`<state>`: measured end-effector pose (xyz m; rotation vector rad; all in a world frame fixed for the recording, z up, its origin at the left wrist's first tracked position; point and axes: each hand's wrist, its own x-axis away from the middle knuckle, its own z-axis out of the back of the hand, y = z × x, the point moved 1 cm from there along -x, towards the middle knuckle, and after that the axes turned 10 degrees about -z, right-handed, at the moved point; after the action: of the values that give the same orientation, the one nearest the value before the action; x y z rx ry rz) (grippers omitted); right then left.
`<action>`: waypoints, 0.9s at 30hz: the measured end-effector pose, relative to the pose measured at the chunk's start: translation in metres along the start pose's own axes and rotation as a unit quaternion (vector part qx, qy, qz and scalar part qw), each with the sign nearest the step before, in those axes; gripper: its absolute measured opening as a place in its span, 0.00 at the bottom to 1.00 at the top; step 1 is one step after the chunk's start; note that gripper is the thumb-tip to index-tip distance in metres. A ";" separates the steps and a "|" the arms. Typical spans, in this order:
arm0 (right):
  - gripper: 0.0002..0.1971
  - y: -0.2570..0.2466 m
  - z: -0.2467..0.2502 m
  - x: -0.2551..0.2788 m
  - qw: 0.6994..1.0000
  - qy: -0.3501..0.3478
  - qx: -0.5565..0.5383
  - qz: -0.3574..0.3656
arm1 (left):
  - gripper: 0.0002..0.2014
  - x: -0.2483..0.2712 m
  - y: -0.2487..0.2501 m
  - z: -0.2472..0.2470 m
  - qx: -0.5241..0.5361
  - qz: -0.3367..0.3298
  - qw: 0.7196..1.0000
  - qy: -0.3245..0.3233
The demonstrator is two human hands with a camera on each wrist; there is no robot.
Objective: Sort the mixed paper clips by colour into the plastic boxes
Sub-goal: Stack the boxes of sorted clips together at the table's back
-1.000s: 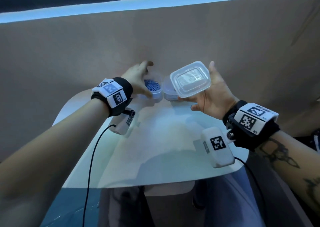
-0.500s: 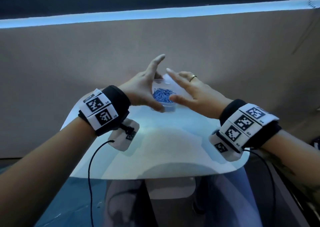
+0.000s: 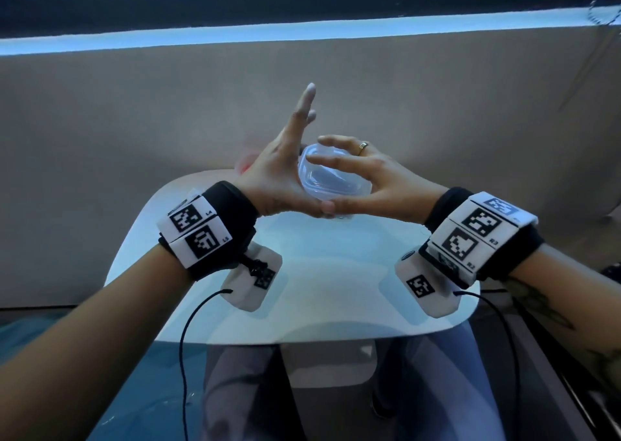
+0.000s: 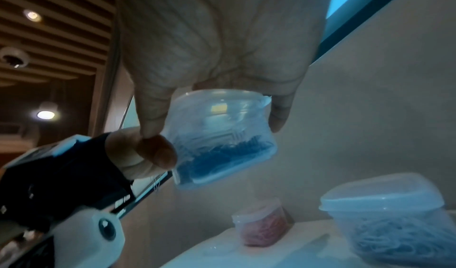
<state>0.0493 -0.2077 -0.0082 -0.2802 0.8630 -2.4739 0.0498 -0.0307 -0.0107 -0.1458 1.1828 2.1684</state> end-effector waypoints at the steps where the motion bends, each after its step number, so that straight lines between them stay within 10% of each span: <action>1: 0.32 -0.001 0.001 0.000 1.000 -0.009 -0.006 -0.008 | 0.69 0.002 0.001 -0.001 0.013 0.001 1.000 0.010; 5: 0.23 -0.007 -0.001 0.001 0.998 0.021 -0.051 -0.008 | 0.62 0.009 -0.002 -0.011 0.079 -0.009 0.996 0.048; 10: 0.44 -0.006 -0.013 0.004 0.942 0.017 -0.278 -0.189 | 0.56 0.013 0.002 -0.015 0.041 -0.034 0.994 0.094; 13: 0.15 -0.008 -0.015 0.008 0.895 -0.080 -0.382 -0.218 | 0.55 0.013 0.001 -0.016 0.024 -0.051 0.994 0.096; 17: 0.12 -0.005 -0.017 0.009 0.893 -0.069 -0.405 -0.184 | 0.58 0.015 0.004 -0.016 0.117 0.066 0.987 0.084; 22: 0.21 -0.005 -0.034 0.007 0.903 -0.060 -0.392 -0.166 | 0.22 0.015 0.001 -0.030 0.297 0.277 0.905 0.126; 27: 0.35 0.002 -0.056 0.005 0.893 -0.046 -0.406 -0.189 | 0.23 0.027 -0.015 -0.042 0.348 0.266 0.886 0.152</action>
<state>0.0266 -0.1820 -0.0529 -0.9127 1.9219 -2.2435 0.0287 -0.0447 -0.0566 0.1826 2.3342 2.0319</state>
